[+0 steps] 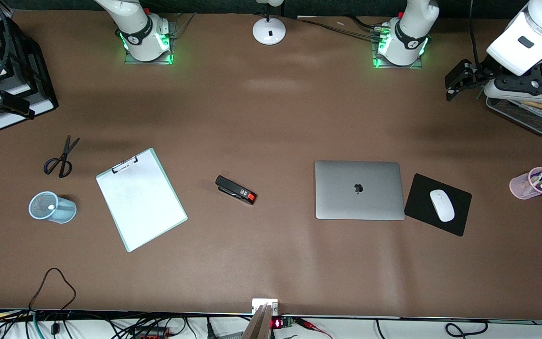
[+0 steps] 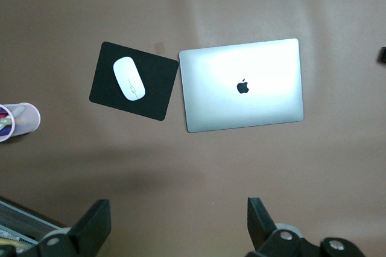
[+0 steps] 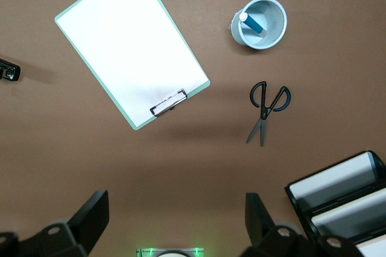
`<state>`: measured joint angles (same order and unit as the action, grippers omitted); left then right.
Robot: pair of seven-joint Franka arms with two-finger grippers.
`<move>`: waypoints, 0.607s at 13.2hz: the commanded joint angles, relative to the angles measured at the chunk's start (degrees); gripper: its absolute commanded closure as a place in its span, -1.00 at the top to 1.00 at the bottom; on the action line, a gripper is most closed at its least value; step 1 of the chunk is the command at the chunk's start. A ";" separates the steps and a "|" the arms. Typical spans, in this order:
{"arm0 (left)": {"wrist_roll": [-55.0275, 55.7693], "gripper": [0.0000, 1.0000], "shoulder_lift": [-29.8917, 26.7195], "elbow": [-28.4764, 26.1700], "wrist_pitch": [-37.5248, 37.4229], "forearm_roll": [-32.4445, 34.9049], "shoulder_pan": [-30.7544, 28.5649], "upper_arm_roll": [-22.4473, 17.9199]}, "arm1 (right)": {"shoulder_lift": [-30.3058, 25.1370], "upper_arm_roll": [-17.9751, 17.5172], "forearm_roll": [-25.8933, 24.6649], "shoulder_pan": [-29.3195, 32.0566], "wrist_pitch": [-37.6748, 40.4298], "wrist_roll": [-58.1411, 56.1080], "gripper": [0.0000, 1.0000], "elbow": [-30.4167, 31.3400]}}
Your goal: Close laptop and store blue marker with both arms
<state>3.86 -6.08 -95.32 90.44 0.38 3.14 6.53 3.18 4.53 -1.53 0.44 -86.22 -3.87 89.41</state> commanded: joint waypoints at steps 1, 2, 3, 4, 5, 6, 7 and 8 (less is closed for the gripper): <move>-0.25 1.00 -0.42 0.84 -1.23 0.06 -0.16 0.33 | -5.64 0.13 0.03 -0.35 -2.38 1.67 1.00 6.30; -0.25 1.00 -0.42 0.84 -1.23 0.14 -0.16 0.42 | -6.07 0.13 0.03 -0.53 -1.94 2.89 1.00 6.39; -0.25 1.00 -0.42 0.84 -1.23 0.14 -0.16 0.42 | -6.34 0.13 0.12 -0.53 -1.67 3.52 1.00 6.48; -0.25 1.00 -0.51 0.93 -1.23 0.14 -0.16 0.50 | -6.43 0.13 0.12 -0.53 -1.76 3.52 1.00 6.39; -0.43 1.00 -0.51 1.01 -1.32 0.14 -0.16 0.50 | -6.52 0.13 0.21 -0.35 -1.85 3.52 1.00 6.39; -0.52 1.00 -0.51 1.36 -1.32 0.14 -0.16 0.50 | -6.52 0.13 0.21 -0.35 -1.93 3.44 1.00 6.39; -0.69 1.00 -0.33 2.06 -1.93 0.14 -0.16 0.42 | -6.43 0.21 0.21 -0.26 -1.94 3.43 1.00 6.48; -0.78 1.00 -0.33 2.24 -1.93 0.23 -0.16 0.42 | -6.43 0.22 0.21 -0.09 -1.76 3.35 1.00 6.48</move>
<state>3.85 -6.34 -94.69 90.02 0.38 3.14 6.75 -2.01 4.54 -1.51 0.43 -87.18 -1.53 94.29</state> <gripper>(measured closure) 0.000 0.000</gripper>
